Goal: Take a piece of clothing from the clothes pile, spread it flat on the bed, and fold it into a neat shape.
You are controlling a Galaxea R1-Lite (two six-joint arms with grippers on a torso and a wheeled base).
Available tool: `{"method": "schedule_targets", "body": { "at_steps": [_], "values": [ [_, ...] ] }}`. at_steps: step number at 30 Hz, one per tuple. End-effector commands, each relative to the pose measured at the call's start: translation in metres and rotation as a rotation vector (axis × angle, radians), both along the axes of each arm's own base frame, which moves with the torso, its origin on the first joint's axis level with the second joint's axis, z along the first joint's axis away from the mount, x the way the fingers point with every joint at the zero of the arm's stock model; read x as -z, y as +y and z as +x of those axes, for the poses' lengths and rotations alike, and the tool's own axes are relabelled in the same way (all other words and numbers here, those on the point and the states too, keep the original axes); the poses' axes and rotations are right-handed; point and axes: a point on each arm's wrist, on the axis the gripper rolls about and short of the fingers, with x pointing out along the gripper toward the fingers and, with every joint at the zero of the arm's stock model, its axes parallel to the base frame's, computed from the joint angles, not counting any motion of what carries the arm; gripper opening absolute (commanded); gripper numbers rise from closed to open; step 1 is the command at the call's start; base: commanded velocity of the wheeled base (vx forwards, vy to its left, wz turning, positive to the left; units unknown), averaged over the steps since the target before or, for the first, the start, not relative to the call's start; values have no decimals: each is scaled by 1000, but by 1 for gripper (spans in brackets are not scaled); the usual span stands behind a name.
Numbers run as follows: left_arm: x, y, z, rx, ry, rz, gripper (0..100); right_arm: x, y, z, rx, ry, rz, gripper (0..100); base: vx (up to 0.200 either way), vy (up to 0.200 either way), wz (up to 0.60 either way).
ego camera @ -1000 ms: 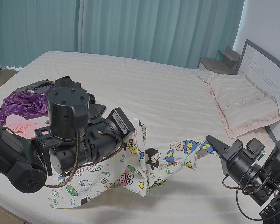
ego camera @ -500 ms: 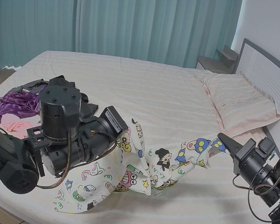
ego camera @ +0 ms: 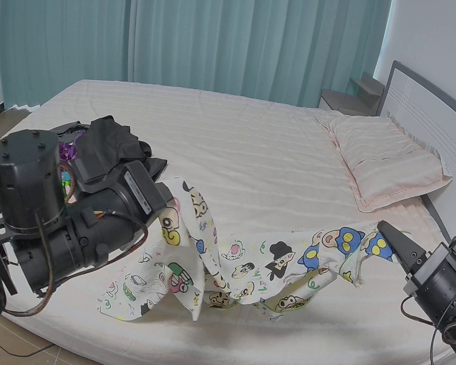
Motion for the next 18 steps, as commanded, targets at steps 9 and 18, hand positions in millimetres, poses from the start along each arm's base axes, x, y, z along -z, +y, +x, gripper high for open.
{"method": "schedule_targets", "body": {
  "at_steps": [9,18],
  "values": [
    [-43,43,-48,-96,-199,-25,0,-40,-16,-49,-25,-266,-23,0,-89,0,0],
    [-71,63,-69,-132,-324,-6,0,-105,-26,-49,41,-382,25,0,0,0,0]
  ]
}}
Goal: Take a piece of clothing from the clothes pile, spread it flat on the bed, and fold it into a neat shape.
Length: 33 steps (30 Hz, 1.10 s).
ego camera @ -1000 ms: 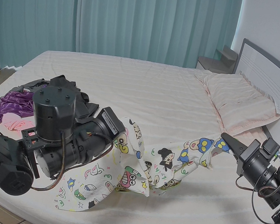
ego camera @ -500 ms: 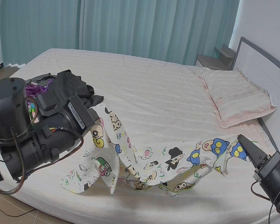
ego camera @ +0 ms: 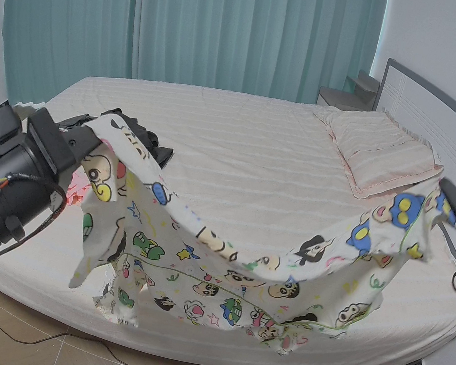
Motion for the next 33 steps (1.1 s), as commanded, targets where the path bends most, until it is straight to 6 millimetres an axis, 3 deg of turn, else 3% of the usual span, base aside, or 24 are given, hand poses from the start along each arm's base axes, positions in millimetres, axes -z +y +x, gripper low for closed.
{"method": "schedule_targets", "body": {
  "at_steps": [1,4,10,12,14,16,17,19,20,23,33],
  "values": [
    [-22,17,-18,-13,-85,-36,0,-49,-10,-8,32,-133,66,0,0,0,0],
    [-27,19,-19,-21,-79,-30,0,-62,-8,-2,35,-105,49,0,0,0,0],
    [-18,20,-11,-47,-31,9,0,-62,1,19,34,-55,21,0,0,0,0],
    [-5,13,3,-64,26,44,0,-49,4,45,63,4,-18,0,0,0,0],
    [2,12,14,-89,55,65,0,-44,6,59,70,27,-34,0,0,0,0],
    [5,11,20,-100,67,72,0,-46,7,64,71,23,-32,0,0,0,0],
    [12,11,32,-120,103,74,0,-56,9,80,92,2,-19,0,0,0,0],
    [16,11,39,-125,121,74,0,-62,8,90,106,-4,-18,0,0,0,0],
    [16,11,39,-125,121,74,0,-62,8,90,106,-4,-18,0,0,0,0],
    [26,12,57,-96,165,89,0,-51,13,121,126,38,-36,0,0,0,0],
    [25,17,98,-138,188,46,0,-36,13,158,127,158,72,0,0,0,0]
  ]
}}
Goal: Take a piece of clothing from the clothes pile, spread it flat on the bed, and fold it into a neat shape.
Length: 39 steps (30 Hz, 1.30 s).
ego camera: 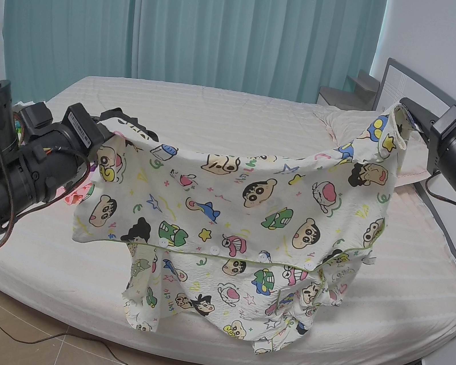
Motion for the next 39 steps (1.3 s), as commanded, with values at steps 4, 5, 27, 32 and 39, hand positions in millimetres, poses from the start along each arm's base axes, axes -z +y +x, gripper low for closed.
{"method": "schedule_targets", "body": {
  "at_steps": [4,5,27,32,39],
  "values": [
    [20,-8,37,-24,73,24,0,15,-3,45,43,60,13,0,150,0,0],
    [20,-9,39,-24,75,24,0,16,-2,47,43,62,14,0,200,0,0],
    [63,-20,107,-73,177,66,0,62,-8,109,73,180,-17,0,200,0,0],
    [84,-24,125,-88,223,84,0,86,-5,120,81,240,-26,0,40,0,0],
    [115,-30,138,-79,291,113,0,107,-6,131,97,308,6,0,0,0,0]
  ]
}}
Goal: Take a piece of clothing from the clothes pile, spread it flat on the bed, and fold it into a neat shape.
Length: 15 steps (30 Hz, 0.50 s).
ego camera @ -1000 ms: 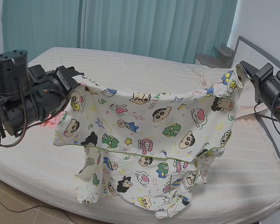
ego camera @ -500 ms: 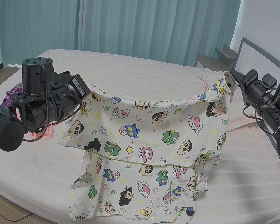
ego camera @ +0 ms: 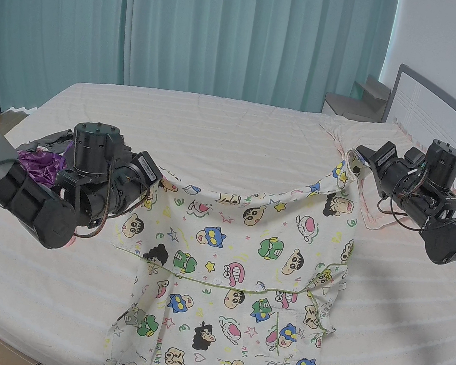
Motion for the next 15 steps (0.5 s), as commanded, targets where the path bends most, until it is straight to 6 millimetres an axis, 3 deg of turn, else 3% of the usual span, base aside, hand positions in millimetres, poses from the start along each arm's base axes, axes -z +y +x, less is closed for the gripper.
{"method": "schedule_targets", "body": {
  "at_steps": [1,4,15],
  "values": [
    [30,-6,14,3,65,24,0,22,0,11,8,60,3,0,0,0,0],
    [38,-9,18,6,79,30,0,28,0,14,9,75,0,0,200,0,0],
    [66,-14,38,-5,111,45,0,69,-6,33,34,160,-18,0,0,0,0]
  ]
}}
